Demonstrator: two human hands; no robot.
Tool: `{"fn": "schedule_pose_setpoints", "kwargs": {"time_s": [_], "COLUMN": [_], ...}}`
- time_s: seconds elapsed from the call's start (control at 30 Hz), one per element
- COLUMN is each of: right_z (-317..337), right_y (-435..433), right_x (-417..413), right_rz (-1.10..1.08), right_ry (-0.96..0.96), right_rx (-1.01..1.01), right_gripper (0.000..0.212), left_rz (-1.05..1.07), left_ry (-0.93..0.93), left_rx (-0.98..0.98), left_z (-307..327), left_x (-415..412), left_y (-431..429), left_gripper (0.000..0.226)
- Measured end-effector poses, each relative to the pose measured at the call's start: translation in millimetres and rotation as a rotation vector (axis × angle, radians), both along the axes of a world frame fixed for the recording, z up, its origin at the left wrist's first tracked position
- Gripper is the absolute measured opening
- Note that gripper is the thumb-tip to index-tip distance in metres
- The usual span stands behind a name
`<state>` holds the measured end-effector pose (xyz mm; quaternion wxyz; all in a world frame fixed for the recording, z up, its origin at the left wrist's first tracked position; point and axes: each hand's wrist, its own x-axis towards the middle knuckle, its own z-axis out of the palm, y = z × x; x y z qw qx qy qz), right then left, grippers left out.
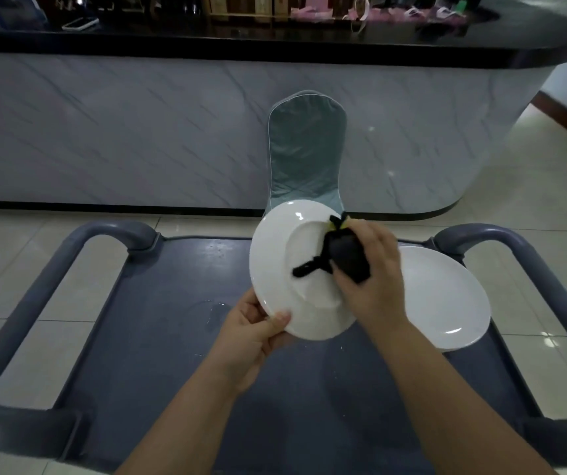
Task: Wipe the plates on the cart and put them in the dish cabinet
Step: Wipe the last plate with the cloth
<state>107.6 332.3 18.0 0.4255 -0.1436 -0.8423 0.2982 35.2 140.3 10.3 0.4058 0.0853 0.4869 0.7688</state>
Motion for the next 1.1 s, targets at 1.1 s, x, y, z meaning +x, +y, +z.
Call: {"fn": "schedule_pose_setpoints", "kwargs": {"time_s": [1.1], "right_z": [11.6], "right_y": [-3.6], "right_x": [-14.2], "right_rz": [0.164], "right_ry": [-0.022], "right_rx": [-0.126], "right_gripper": [0.051], "left_rz": [-0.039], "left_ry": [0.036], "left_rx": [-0.034], "left_z": [-5.1], "left_x": [8.4], "left_y": [-26.9], "left_gripper": [0.048]}}
